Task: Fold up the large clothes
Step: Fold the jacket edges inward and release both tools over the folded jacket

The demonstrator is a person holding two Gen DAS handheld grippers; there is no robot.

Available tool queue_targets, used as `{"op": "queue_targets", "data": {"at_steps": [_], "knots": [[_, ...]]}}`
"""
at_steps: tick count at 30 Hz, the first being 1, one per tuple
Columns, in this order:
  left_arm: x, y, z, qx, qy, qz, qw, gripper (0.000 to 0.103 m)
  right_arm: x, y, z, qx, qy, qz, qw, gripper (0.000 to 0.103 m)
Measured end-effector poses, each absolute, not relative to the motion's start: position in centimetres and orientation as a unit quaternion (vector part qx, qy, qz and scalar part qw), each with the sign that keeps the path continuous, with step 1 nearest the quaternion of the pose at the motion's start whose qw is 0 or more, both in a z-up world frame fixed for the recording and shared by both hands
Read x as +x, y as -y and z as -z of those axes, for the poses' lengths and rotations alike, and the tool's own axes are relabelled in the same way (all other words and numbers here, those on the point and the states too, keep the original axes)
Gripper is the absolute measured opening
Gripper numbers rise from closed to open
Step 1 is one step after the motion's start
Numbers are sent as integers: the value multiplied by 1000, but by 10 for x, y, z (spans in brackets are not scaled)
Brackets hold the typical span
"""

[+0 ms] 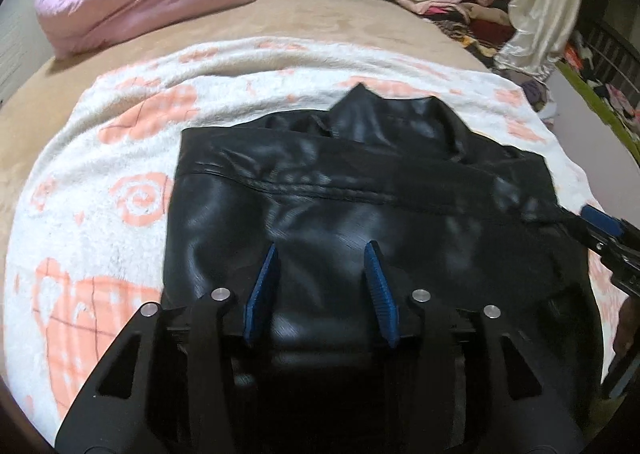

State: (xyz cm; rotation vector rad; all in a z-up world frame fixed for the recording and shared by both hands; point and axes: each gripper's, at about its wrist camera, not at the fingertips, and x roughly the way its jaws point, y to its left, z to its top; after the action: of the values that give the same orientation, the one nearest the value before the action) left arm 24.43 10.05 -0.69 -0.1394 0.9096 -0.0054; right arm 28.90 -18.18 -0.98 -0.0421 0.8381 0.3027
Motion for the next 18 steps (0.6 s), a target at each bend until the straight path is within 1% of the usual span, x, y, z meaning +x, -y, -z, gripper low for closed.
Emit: {"op": "queue_targets", "data": {"at_steps": [2, 7, 12, 16, 18], "knots": [[239, -93, 8, -63, -445, 10, 893, 42, 283, 183, 13, -26, -408, -153, 900, 66], [230, -80, 15, -59, -456, 22, 888, 42, 280, 187, 31, -26, -430, -144, 891, 66], [232, -78, 26, -58, -466, 18, 883, 42, 286, 193, 58, -12, -476, -121, 871, 66], [232, -76, 32, -53, -467, 10, 883, 42, 282, 189, 58, -14, -470, -119, 874, 66], [231, -74, 29, -50, -463, 9, 885, 42, 278, 192, 51, 2, -462, -127, 878, 70]]}}
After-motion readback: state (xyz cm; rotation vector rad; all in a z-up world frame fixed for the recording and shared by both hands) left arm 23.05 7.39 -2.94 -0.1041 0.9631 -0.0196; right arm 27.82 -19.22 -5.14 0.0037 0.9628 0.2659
